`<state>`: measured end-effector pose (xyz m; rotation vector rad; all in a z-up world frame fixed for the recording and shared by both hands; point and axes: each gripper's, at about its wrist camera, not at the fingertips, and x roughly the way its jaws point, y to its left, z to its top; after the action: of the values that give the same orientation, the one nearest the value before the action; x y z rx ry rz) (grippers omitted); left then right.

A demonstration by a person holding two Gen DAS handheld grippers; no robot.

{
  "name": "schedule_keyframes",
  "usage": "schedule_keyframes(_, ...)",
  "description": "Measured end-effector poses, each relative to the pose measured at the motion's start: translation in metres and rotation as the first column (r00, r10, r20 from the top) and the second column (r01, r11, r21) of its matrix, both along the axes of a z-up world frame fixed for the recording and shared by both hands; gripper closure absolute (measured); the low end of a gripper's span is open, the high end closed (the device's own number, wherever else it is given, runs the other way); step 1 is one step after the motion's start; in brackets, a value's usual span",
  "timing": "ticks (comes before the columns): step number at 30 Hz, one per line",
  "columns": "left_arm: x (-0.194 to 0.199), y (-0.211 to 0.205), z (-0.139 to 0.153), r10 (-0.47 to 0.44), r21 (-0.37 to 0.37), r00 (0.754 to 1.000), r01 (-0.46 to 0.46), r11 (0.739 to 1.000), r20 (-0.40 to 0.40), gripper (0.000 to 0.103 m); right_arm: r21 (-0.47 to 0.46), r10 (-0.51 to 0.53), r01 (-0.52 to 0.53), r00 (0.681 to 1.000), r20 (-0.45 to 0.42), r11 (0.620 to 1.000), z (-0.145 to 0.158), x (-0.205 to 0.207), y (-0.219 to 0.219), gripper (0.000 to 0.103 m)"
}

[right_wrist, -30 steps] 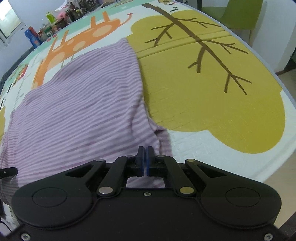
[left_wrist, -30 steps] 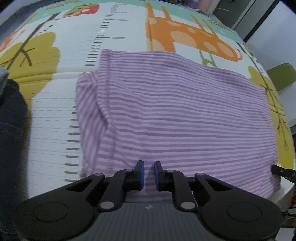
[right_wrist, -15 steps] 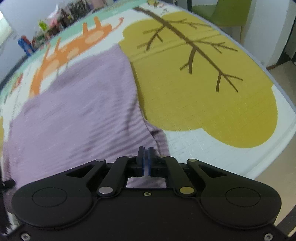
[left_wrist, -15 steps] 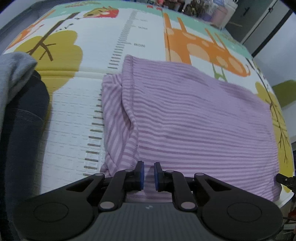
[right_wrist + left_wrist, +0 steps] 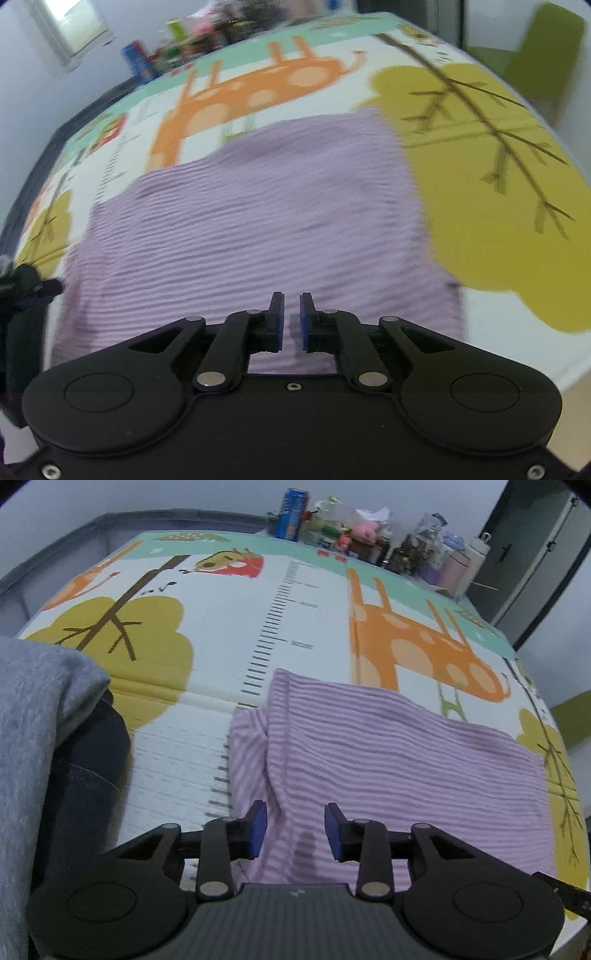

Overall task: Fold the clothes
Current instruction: 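Move both open tools over the folded shirt toward its side edge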

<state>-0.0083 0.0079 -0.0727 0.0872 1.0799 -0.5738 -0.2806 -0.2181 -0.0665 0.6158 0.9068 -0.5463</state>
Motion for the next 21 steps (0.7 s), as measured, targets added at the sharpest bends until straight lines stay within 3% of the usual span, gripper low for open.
schedule_keyframes(5,0.003,-0.002,-0.013,-0.003,0.0,0.999,0.003,1.0,-0.037,0.064,-0.018,0.127,-0.127,0.99,0.054,0.992,0.013,0.043,0.026,0.087)
schedule_keyframes(10,0.007,0.002,-0.026,0.017,0.006,0.997,-0.017,1.0,-0.072,0.065,-0.053,0.262,-0.258,0.963,0.065,0.965,0.021,0.089,0.052,0.086)
schedule_keyframes(14,0.011,0.01,-0.031,0.052,0.015,0.995,-0.051,0.999,-0.08,0.087,-0.065,0.33,-0.326,0.942,0.063,0.943,0.021,0.12,0.066,0.086)
schedule_keyframes(21,0.018,0.029,-0.037,0.156,-0.006,0.977,-0.158,0.987,-0.149,0.091,-0.058,0.395,-0.392,0.916,0.069,0.918,0.015,0.164,0.079,0.086)
